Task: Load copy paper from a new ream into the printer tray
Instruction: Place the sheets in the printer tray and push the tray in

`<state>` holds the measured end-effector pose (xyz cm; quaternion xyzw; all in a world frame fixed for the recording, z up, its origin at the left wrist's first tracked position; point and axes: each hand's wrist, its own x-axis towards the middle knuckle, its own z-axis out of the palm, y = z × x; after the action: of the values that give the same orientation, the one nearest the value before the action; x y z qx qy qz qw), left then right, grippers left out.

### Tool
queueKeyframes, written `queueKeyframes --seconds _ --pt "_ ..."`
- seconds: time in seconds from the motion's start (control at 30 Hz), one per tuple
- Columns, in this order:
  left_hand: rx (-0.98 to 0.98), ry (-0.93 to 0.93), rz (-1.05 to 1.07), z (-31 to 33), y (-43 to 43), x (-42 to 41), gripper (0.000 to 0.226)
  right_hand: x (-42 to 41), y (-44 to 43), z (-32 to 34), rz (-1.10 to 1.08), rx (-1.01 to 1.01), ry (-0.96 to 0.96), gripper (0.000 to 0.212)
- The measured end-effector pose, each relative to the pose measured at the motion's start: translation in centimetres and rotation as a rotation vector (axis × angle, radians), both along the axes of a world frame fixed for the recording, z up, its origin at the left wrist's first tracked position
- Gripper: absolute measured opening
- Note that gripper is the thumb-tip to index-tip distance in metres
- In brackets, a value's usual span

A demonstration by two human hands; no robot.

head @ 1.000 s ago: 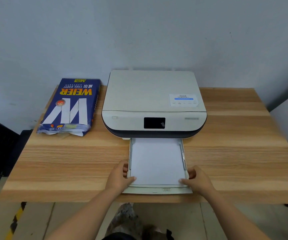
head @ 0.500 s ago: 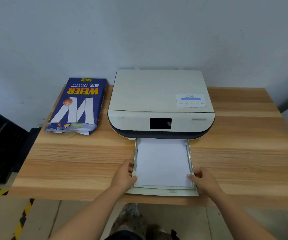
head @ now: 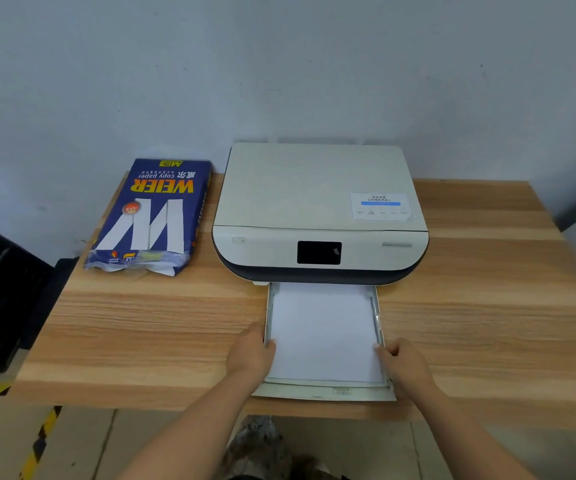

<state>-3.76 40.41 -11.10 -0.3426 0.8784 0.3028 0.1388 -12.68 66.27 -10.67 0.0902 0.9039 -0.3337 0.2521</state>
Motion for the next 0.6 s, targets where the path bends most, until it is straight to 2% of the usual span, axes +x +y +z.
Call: queueKeyframes --seconds 0.2,0.33,0.43,0.6 --pt "0.081 -0.016 0.025 0.1 -0.7 -0.2 0.019 -0.4 0.1 0.1 0.017 0.007 -0.033 0.023" --pt "0.048 0.029 0.011 0.3 -0.9 -0.3 0.033 -1.0 0.1 0.3 -0.002 0.019 -0.097 0.035" --pt "0.051 0.066 -0.015 0.3 -1.1 -0.4 0.035 -1.3 0.1 0.3 0.010 0.041 -0.095 0.042" --pt "0.119 0.072 0.002 -0.1 -1.5 -0.3 0.035 -1.6 0.1 0.2 0.015 0.060 -0.153 0.038"
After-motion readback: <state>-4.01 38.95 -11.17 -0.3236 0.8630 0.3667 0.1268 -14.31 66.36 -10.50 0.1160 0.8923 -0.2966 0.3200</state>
